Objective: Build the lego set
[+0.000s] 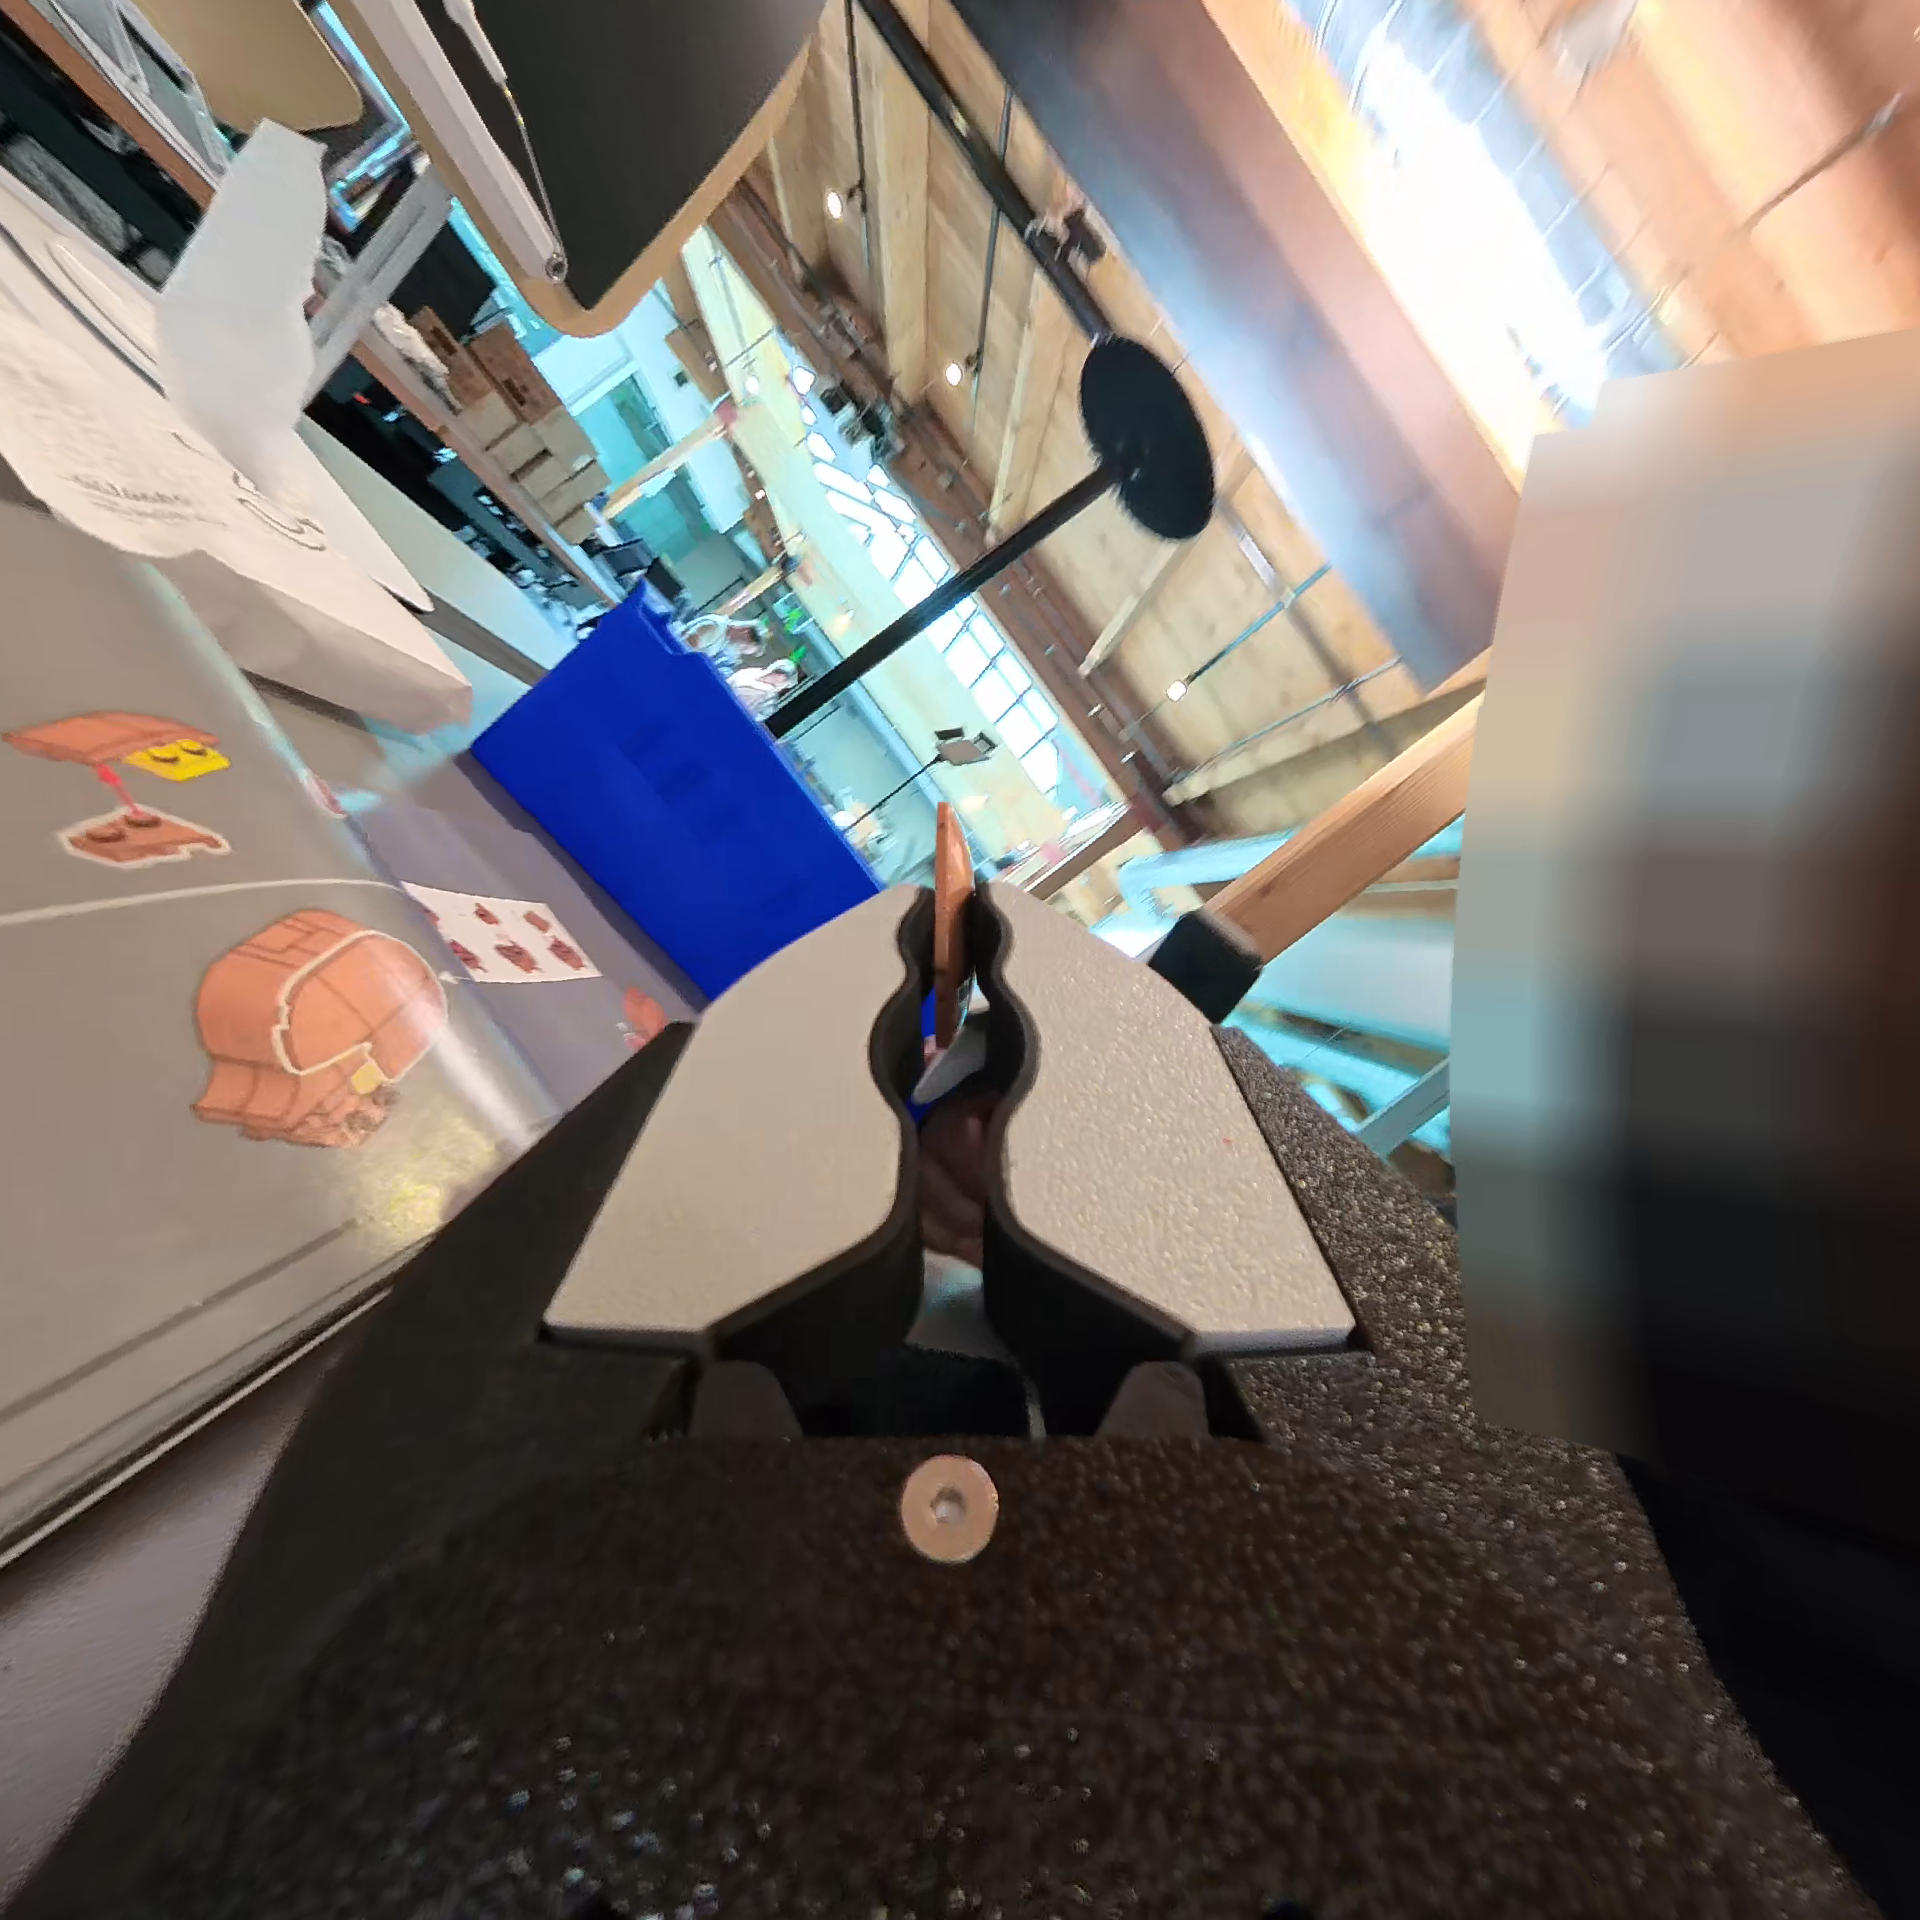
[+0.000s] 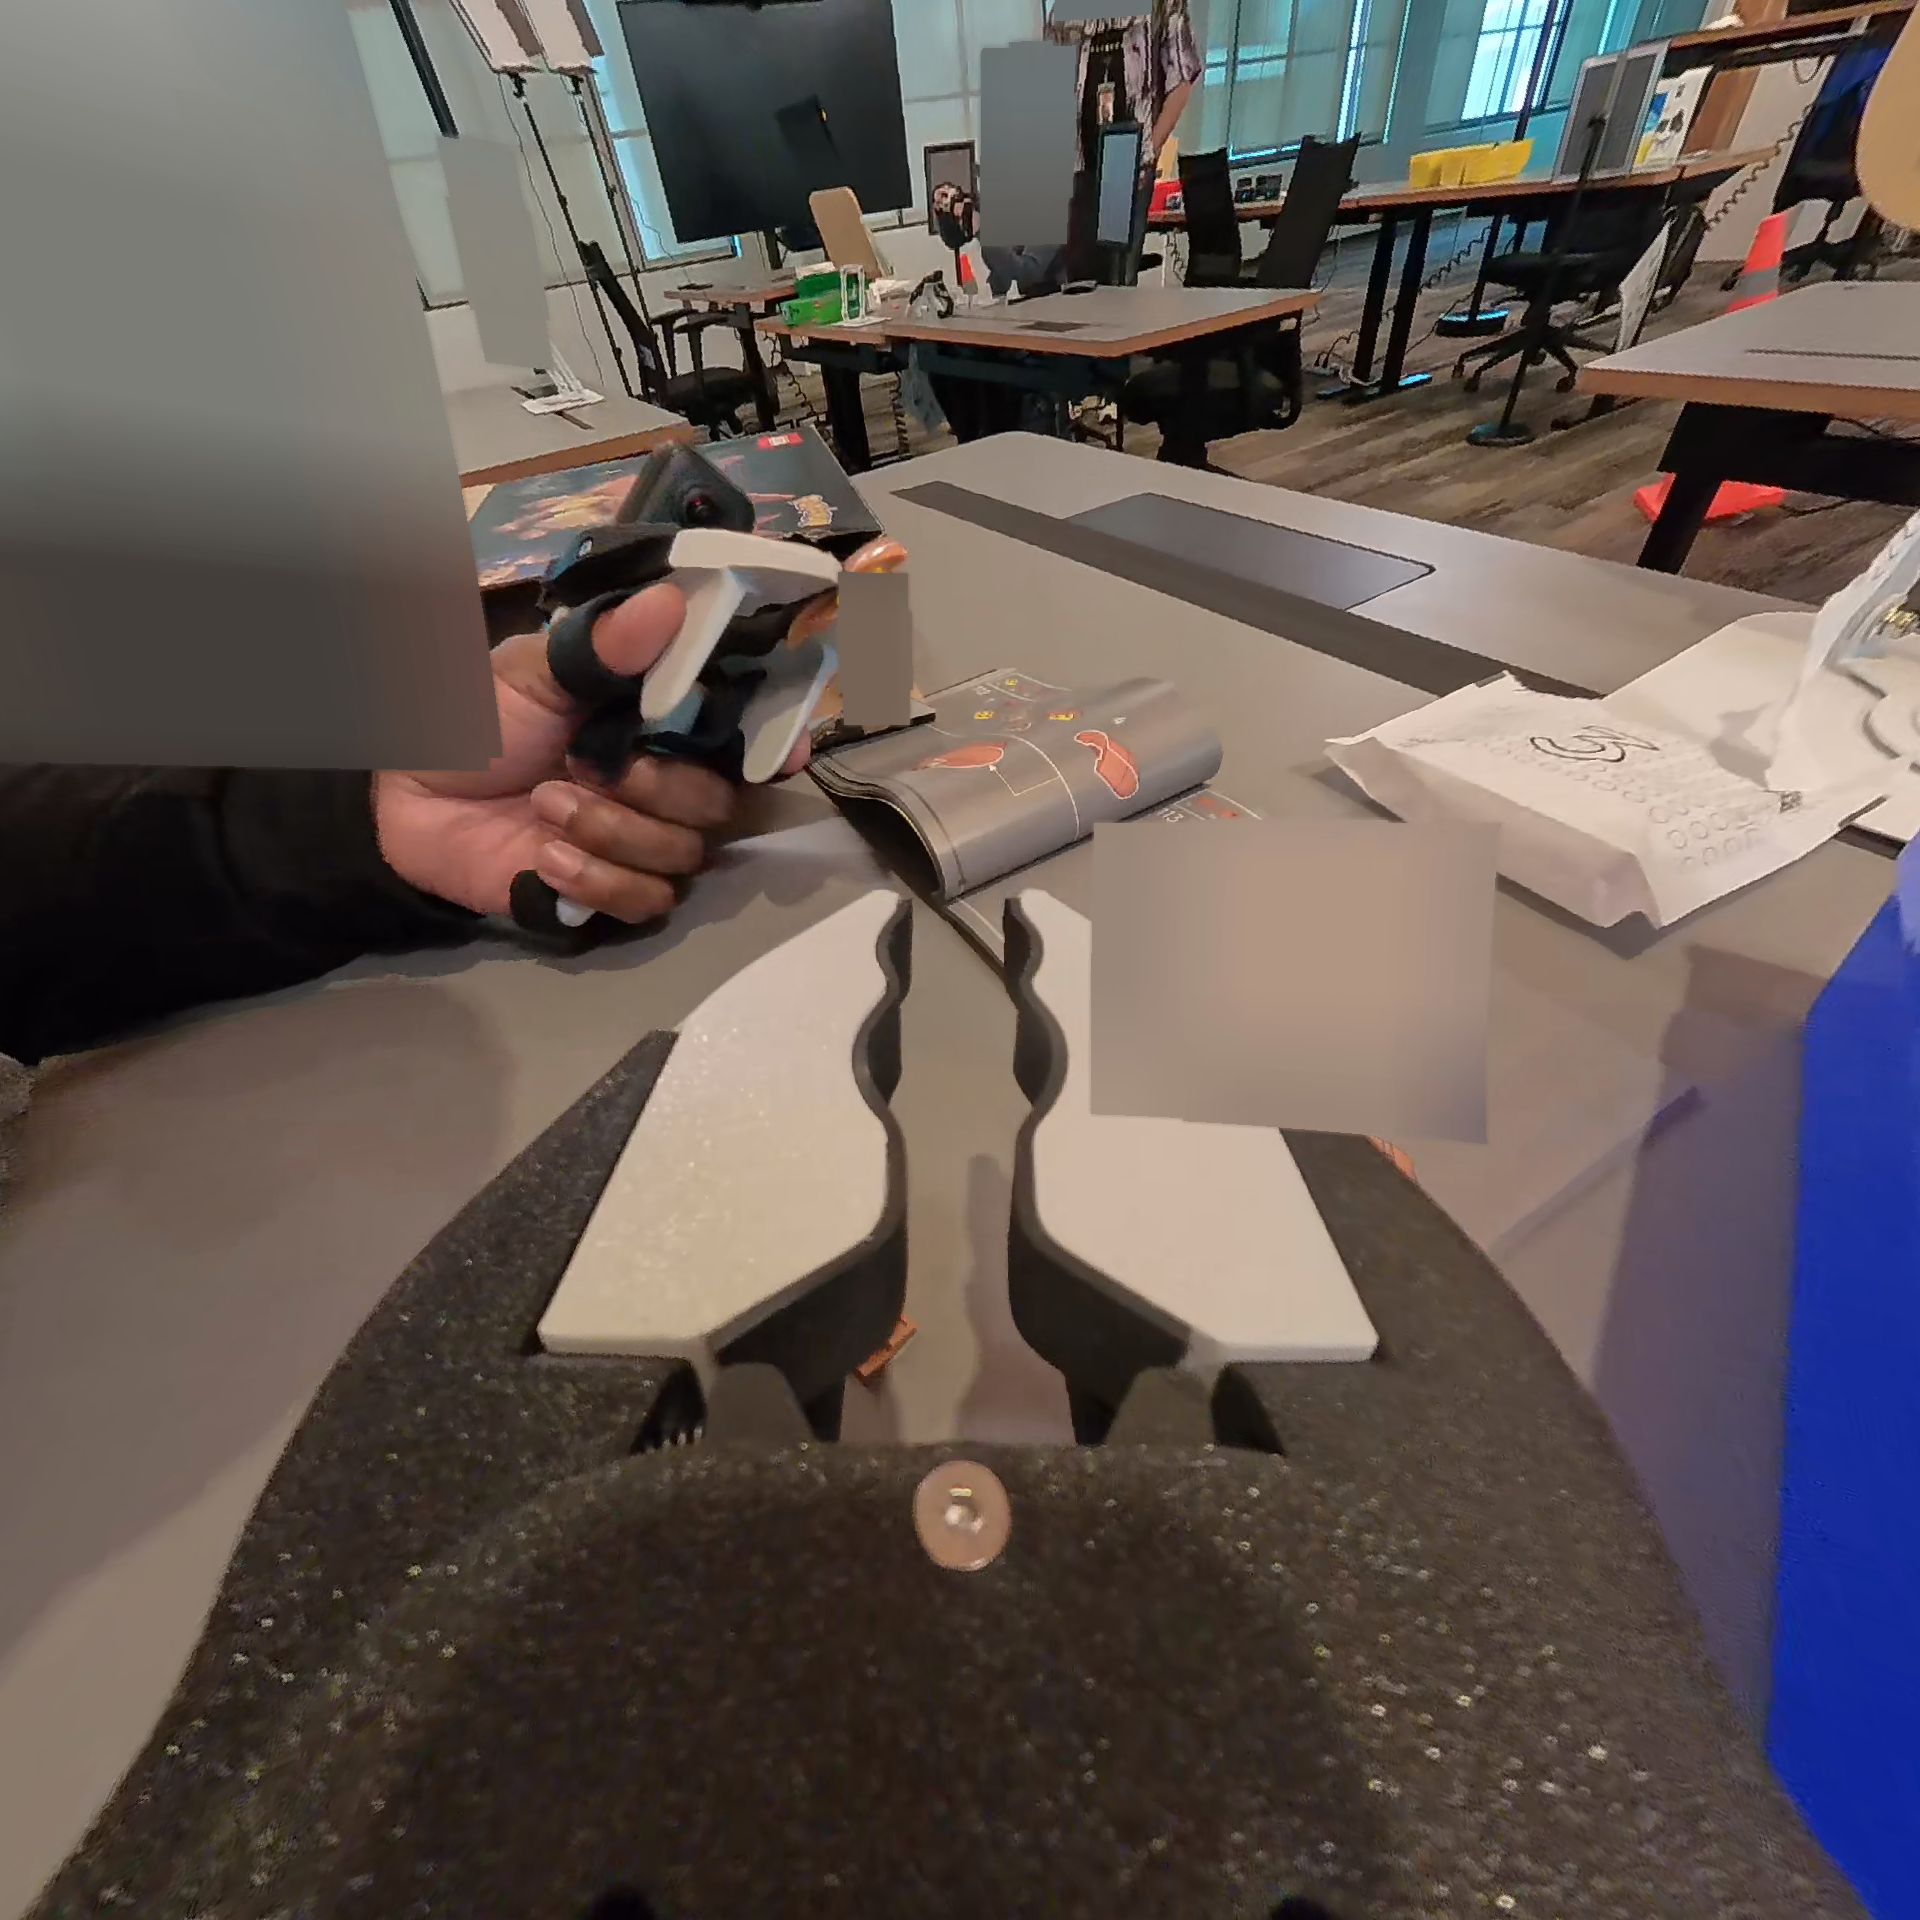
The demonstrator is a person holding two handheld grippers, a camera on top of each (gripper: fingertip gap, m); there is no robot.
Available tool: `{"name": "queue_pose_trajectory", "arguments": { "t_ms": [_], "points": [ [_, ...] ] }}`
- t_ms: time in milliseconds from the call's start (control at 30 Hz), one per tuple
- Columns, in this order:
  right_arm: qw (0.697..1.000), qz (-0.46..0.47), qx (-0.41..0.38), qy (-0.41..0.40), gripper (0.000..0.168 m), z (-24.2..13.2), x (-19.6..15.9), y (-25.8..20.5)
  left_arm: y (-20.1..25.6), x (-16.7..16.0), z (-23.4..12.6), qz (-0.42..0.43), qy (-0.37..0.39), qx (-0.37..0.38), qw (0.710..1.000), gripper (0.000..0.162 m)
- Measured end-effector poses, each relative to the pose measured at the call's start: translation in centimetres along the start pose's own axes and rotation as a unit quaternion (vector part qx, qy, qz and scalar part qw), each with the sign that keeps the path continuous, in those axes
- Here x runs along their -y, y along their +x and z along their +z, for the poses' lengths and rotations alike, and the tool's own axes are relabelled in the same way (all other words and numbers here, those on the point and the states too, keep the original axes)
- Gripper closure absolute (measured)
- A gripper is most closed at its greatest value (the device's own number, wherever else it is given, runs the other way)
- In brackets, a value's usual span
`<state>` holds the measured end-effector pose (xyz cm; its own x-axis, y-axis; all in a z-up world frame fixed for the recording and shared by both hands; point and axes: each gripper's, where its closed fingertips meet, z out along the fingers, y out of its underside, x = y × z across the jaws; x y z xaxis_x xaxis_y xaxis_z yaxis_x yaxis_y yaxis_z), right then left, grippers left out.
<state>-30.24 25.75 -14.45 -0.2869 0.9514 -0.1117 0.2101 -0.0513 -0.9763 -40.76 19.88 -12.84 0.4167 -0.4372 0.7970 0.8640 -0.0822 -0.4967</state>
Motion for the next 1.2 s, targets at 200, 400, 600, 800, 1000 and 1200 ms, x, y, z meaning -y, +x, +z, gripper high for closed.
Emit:
{"name": "queue_pose_trajectory", "arguments": {
  "t_ms": [200, 400, 600, 800, 1000, 1200],
  "points": [
    [1.000, 0.000, -0.004, -0.004, 0.152, 0.1, -0.3, 0.4, 0.3, 0.0, 0.1, -0.002, 0.002, -0.012, 1.000, 0.156],
    [1.000, -0.010, -0.006, -0.013, 0.152, 0.2, -0.7, 0.4, 0.6, 0.0, 0.3, 0.013, 0.004, -0.020, 1.000, 0.156],
    [0.999, -0.024, -0.017, -0.023, 0.153, -0.1, -0.7, 1.1, 1.1, -0.3, 0.5, 0.029, -0.003, -0.031, 0.999, 0.156],
    [0.996, -0.006, -0.018, -0.084, 0.153, -0.5, -1.8, 2.4, 1.2, -0.6, 0.7, 0.036, -0.013, -0.031, 0.999, 0.156],
    [0.990, 0.044, 0.042, -0.126, 0.153, -1.8, -1.6, 1.8, 1.3, -1.8, 1.2, 0.057, -0.047, -0.022, 0.997, 0.156],
    [0.995, 0.018, 0.037, -0.095, 0.153, -2.8, 0.8, 1.1, 1.4, -2.3, 1.3, 0.063, -0.061, -0.020, 0.996, 0.156]
  ]
}}
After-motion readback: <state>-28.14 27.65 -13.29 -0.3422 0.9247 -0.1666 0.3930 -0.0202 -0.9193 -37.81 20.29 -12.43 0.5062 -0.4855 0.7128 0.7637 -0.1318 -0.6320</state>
